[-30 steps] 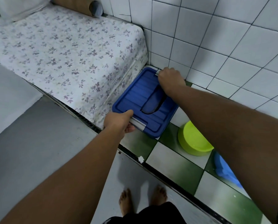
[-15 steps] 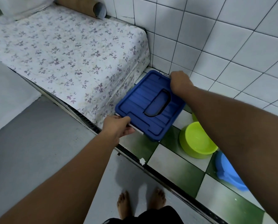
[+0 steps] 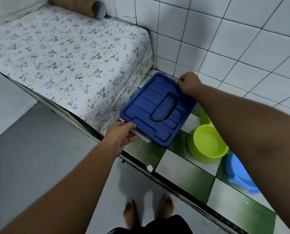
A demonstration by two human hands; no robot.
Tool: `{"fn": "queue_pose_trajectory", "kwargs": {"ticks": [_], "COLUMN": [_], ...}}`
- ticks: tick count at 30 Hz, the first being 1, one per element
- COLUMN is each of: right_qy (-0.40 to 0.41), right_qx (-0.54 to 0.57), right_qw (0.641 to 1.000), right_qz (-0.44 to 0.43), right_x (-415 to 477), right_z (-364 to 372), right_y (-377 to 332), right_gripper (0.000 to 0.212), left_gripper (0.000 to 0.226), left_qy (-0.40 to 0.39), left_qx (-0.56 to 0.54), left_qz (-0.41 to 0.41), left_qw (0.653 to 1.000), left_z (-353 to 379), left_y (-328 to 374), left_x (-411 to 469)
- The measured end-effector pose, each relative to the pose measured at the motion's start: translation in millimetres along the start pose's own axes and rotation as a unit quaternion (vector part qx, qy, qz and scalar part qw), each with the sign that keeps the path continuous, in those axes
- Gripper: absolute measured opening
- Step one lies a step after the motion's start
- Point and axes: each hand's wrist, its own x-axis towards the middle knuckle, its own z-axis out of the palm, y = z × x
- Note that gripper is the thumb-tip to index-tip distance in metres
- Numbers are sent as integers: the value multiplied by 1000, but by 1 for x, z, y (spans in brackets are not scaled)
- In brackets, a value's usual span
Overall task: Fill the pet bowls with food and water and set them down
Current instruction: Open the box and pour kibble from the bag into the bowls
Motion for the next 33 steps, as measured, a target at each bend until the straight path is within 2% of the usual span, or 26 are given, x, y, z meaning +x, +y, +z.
{"fn": "queue_pose_trajectory", "kwargs": {"ticks": [9, 21, 27, 33], "right_qy": [-75, -127, -82, -49], "right_qx": [37, -13, 29, 17], "right_qw": [993, 989, 994, 997], "right_qz": [88, 76, 60, 57], "right_x": [13, 14, 9, -1], "right_z": [-13, -13, -6, -7], "right_y": [-4, -10, -8, -9], "right_gripper": [43, 53, 47, 62], "left_gripper": [32, 34, 35, 42], "left_qy": [-22, -35, -48, -85], "left_qx": [-6, -16, -15, -11], "left_qz": [6, -4, 6, 0], "left_qw": [1000, 999, 999, 996], "left_z": [-5, -7, -12, -24], "left_y": [-2, -3, -5, -1], "left_x": [8, 17, 18, 19]}}
